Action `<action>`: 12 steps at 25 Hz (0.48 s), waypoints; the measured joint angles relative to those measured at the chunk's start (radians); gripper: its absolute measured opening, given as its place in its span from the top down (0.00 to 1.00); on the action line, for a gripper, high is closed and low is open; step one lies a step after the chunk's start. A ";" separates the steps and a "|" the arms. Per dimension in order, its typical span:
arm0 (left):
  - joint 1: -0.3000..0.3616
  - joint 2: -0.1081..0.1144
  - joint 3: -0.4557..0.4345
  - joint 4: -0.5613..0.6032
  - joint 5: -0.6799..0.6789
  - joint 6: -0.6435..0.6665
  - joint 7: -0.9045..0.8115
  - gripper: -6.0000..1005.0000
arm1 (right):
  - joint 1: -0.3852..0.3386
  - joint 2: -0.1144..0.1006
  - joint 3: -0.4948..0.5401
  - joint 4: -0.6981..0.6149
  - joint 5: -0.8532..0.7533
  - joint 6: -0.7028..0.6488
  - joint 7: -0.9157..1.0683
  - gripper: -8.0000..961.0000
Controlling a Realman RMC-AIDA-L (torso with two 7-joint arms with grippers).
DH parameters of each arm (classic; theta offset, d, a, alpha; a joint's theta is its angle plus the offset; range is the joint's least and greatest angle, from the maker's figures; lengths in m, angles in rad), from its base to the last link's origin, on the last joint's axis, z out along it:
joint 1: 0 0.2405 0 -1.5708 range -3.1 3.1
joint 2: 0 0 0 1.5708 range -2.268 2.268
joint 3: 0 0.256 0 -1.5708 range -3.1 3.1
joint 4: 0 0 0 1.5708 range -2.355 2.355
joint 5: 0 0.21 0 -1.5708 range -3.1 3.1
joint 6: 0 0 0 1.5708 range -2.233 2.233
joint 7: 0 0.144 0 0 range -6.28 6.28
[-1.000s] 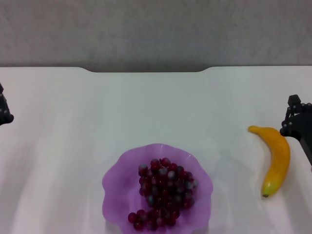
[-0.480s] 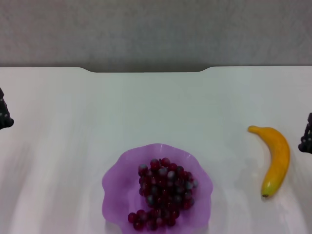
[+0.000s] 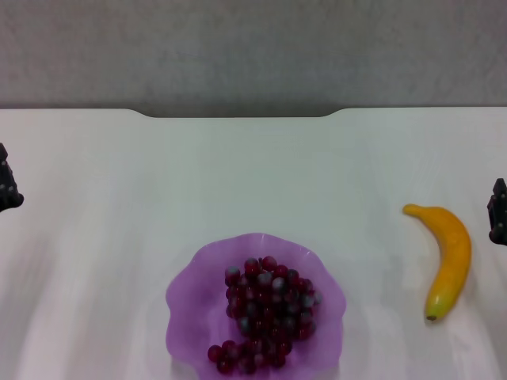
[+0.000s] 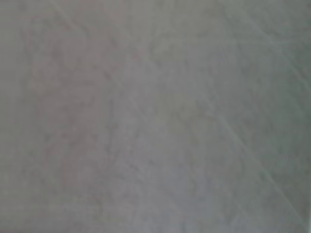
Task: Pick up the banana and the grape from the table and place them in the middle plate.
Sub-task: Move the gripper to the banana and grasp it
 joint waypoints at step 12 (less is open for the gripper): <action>0.003 0.001 0.000 -0.001 0.000 0.001 -0.004 0.95 | -0.005 0.000 -0.008 -0.048 0.052 -0.010 0.000 0.28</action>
